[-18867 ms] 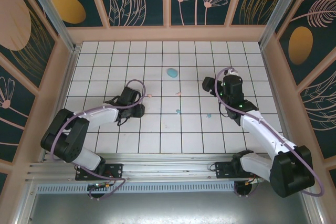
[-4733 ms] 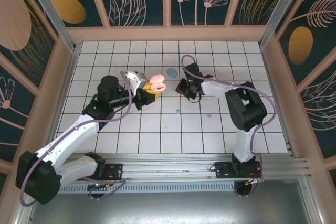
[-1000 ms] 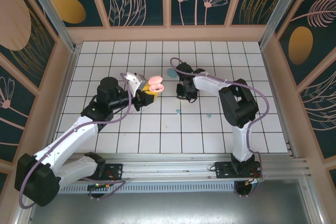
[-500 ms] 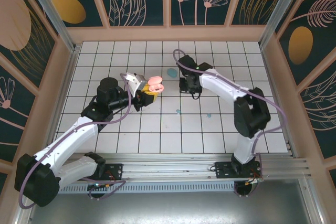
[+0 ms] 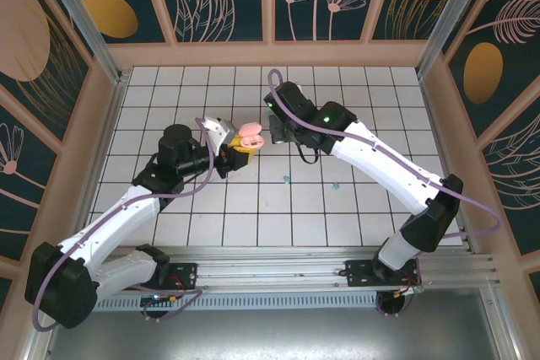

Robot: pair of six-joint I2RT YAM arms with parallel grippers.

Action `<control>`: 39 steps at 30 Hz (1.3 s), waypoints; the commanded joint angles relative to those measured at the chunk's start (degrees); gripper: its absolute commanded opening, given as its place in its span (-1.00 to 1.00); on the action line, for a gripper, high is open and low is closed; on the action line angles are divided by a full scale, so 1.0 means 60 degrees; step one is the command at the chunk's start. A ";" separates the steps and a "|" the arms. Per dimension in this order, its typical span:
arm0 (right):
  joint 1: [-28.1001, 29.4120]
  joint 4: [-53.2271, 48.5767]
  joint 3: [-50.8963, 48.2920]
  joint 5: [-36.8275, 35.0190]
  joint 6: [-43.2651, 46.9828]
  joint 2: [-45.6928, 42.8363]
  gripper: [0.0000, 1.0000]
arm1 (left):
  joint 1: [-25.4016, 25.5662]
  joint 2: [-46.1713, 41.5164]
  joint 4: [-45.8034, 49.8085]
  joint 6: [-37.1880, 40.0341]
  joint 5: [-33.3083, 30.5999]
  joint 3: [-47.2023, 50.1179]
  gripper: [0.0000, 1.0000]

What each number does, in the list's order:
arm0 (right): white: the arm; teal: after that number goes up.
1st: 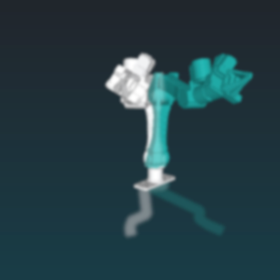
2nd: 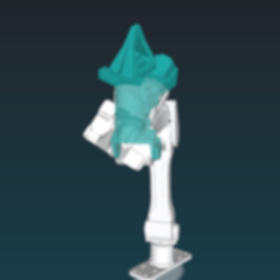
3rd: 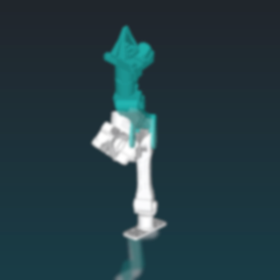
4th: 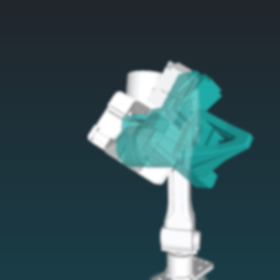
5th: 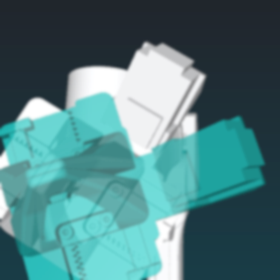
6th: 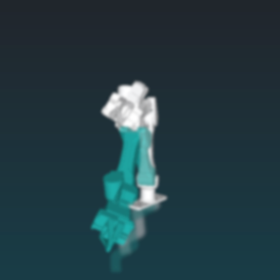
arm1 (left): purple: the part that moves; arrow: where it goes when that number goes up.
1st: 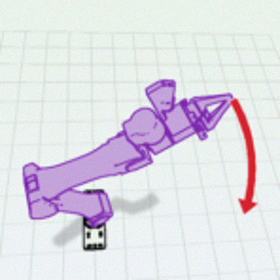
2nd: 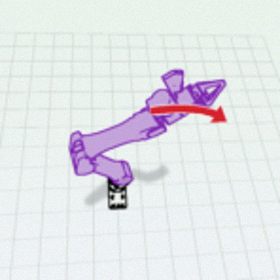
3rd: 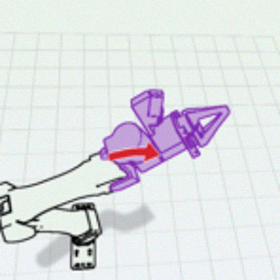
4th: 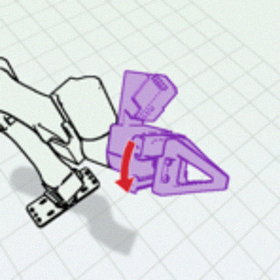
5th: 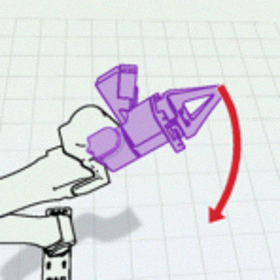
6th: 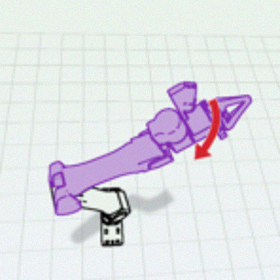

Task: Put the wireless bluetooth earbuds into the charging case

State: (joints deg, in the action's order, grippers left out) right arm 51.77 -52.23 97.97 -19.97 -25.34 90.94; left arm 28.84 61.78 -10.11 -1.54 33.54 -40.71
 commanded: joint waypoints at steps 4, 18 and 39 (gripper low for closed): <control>0.0595 -0.0459 0.1196 -0.0549 0.0465 0.0100 -0.90 | 0.0044 0.0075 -0.0347 0.0117 0.0094 -0.0024 -0.68; 0.1085 -0.0512 0.1140 0.0298 0.1374 0.0724 -0.92 | 0.0049 -0.0016 -0.0314 0.0058 0.0161 -0.0128 -0.68; 0.1144 -0.1064 0.0882 0.0710 0.1732 0.0863 -0.92 | 0.0045 -0.0130 -0.0286 -0.0024 0.0153 -0.0170 -0.68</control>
State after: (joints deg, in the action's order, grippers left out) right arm 58.13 -54.72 103.18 -16.19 -16.38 95.42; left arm 28.84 62.24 -10.00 -1.54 33.80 -40.71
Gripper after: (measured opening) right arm 0.066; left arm 0.327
